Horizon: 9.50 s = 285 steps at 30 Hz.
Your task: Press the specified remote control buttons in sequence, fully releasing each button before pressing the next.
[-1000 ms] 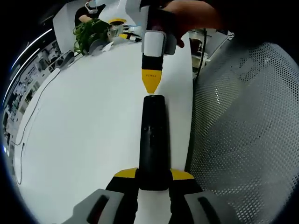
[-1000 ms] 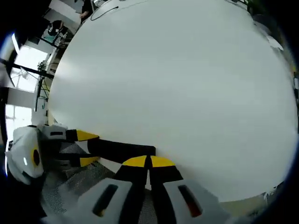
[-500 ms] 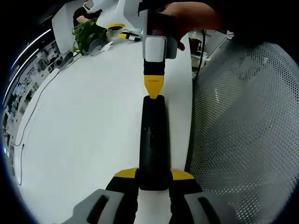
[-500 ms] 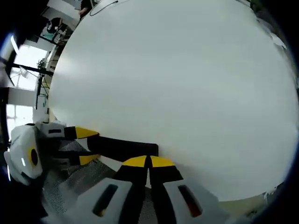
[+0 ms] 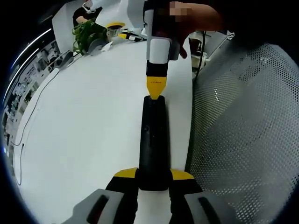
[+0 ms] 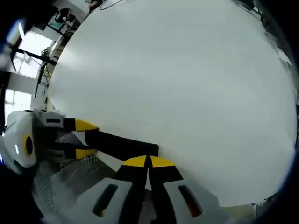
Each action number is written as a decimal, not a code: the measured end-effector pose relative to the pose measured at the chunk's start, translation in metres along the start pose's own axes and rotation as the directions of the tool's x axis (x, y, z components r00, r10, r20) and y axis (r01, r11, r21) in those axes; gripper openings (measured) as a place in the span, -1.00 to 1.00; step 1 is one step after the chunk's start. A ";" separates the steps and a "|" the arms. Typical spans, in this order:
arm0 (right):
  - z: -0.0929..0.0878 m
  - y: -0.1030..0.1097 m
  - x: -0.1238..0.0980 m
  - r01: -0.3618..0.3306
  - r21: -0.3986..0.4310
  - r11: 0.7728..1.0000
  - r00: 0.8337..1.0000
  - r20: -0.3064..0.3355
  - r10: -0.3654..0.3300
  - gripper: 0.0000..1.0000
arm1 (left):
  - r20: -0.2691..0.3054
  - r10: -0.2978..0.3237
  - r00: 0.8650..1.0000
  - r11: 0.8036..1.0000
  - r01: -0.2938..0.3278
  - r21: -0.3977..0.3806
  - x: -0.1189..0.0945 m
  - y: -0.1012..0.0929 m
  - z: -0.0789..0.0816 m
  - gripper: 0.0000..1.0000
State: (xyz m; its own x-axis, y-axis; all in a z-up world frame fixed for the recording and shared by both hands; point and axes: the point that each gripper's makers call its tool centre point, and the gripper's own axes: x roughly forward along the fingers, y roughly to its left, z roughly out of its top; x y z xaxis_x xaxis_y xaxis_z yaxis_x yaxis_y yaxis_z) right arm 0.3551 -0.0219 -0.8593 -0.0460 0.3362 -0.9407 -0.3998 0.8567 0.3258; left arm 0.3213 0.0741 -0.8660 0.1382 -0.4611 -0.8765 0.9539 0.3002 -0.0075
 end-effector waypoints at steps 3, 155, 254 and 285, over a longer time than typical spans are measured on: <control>0.000 -0.001 0.000 0.007 -0.002 1.000 1.000 0.008 -0.007 -1.00 | 0.000 0.000 1.000 1.000 0.000 -0.001 0.000 0.000 0.000 -0.51; 0.015 0.032 0.012 -0.194 0.098 0.976 0.979 0.081 0.186 -1.00 | 0.024 -0.004 1.000 1.000 0.003 0.011 0.000 0.000 0.002 -0.50; -0.011 0.032 0.013 -0.100 0.047 0.994 0.992 -0.071 0.103 -1.00 | 0.016 0.000 1.000 1.000 0.000 -0.001 0.000 0.000 0.002 -0.50; 0.002 0.036 0.008 -0.145 0.086 0.986 0.989 0.018 0.144 -1.00 | 0.020 0.006 1.000 1.000 -0.006 0.007 0.001 0.000 0.002 -0.50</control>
State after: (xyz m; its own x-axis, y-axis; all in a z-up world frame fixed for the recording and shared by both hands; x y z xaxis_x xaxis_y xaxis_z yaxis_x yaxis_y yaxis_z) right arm 0.3423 0.0123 -0.8547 -0.0866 0.4627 -0.8823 -0.3087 0.8295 0.4653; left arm 0.3216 0.0716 -0.8655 0.1491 -0.4758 -0.8668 0.9547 0.2975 0.0010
